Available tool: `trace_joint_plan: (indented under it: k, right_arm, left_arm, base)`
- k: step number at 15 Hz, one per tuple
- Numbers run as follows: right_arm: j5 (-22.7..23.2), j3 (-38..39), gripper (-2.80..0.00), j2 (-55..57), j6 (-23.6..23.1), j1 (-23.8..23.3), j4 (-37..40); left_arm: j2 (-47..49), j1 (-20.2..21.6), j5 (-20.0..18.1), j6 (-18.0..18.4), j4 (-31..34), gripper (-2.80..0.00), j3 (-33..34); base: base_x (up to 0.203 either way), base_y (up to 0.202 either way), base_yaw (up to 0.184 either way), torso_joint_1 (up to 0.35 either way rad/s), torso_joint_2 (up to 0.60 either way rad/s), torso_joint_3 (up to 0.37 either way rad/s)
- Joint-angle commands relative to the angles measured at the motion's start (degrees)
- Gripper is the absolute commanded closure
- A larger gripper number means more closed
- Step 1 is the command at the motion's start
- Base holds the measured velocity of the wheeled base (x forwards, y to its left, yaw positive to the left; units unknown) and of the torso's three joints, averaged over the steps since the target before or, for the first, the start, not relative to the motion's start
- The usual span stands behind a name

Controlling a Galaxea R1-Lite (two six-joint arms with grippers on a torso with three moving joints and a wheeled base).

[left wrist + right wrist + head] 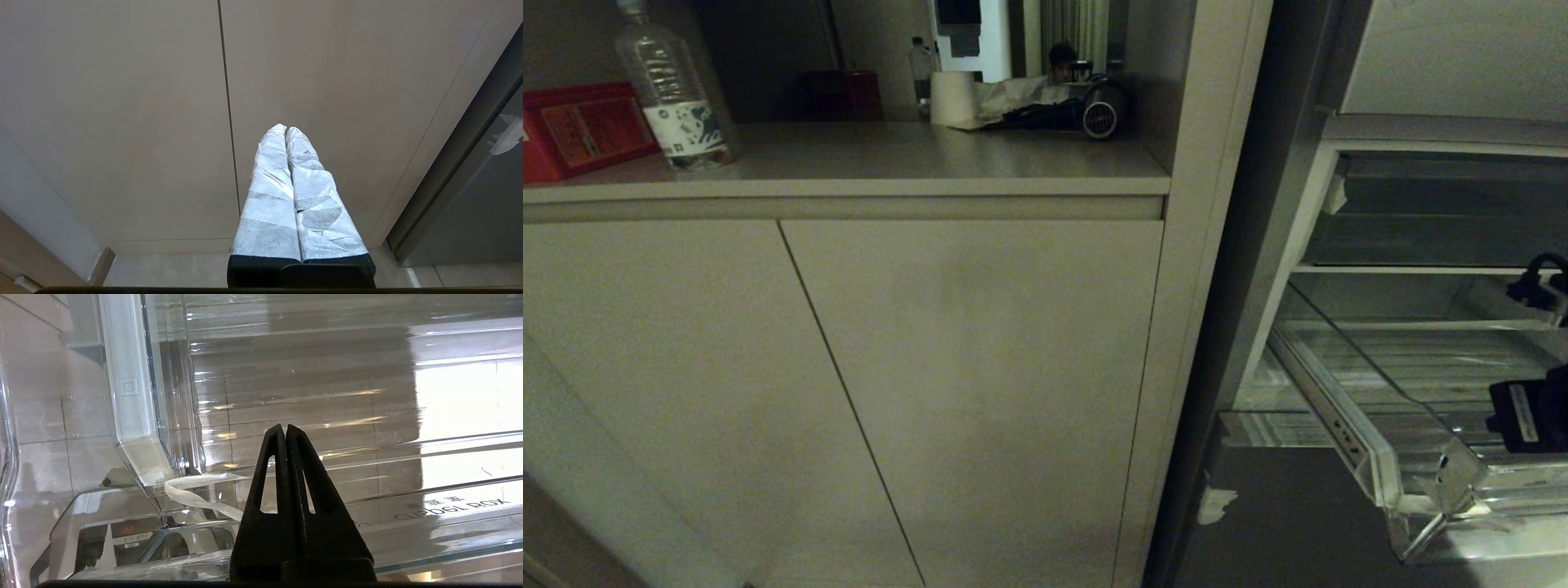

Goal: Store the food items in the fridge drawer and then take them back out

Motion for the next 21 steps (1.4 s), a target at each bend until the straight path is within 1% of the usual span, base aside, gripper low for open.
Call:
trace_joint_plan:
  k: [1, 5, 7, 8, 11, 14, 17, 19, 21]
  right_arm:
    - [-0.1, 1.44, 0.0, -2.99, 0.0, 0.02, 0.33]
    - [-0.1, 2.19, 0.0, -6.54, 0.0, 0.02, 2.27]
    - [-0.13, 0.91, 0.0, -6.97, 0.22, 0.02, 1.61]
    - [-0.13, -0.5, 0.0, -6.64, 0.47, 0.07, -0.03]
    - [-0.1, -1.35, 0.0, -6.67, 0.37, 0.16, -9.97]
    - [0.03, -0.13, 0.0, -10.33, 0.6, 0.2, -10.78]
    - [-0.02, 4.6, 0.0, -20.14, 0.53, 0.2, -10.78]
    - [0.01, 9.42, 0.0, -31.07, 0.06, 0.2, -10.78]
    - [0.89, 13.77, 0.0, -43.91, -1.92, 0.33, -10.78]
  left_arm:
    - [0.09, 0.0, 0.01, -0.02, 0.06, 0.0, 0.0]
    - [0.09, 0.0, 0.01, -0.02, 0.0, 0.0, 0.0]
    - [0.09, 0.0, 0.01, -0.02, 0.0, 0.0, 0.0]
    - [0.09, 0.0, 0.01, -0.02, 0.0, 0.0, 0.0]
    - [0.0, 0.0, 0.01, -0.02, 0.0, 0.0, 0.0]
    - [0.01, 0.0, 0.01, -0.02, 0.0, 0.0, 0.0]
    - [0.09, 0.0, 0.01, -0.02, 0.0, 0.0, 0.0]
    - [0.09, 0.0, 0.01, -0.02, 0.0, 0.0, 0.0]
    - [0.01, 0.0, 0.01, -0.02, 0.01, 0.0, 0.0]
  base:
    - [0.0, 0.0, 0.0, 0.0, 0.0, 0.0]
    - [0.0, 0.0, 0.0, 0.0, 0.0, 0.0]
    - [0.0, 0.0, 0.0, 0.0, 0.0, 0.0]
    - [0.0, 0.0, 0.0, 0.0, 0.0, 0.0]
    - [0.0, 0.0, 0.0, 0.0, 0.0, 0.0]
    - [0.0, 0.0, 0.0, 0.0, 0.0, 0.0]
    - [0.0, 0.0, 0.0, 0.0, 0.0, 0.0]
    - [0.0, 0.0, 0.0, 0.0, 0.0, 0.0]
    - [0.0, 0.0, 0.0, 0.0, 0.0, 0.0]
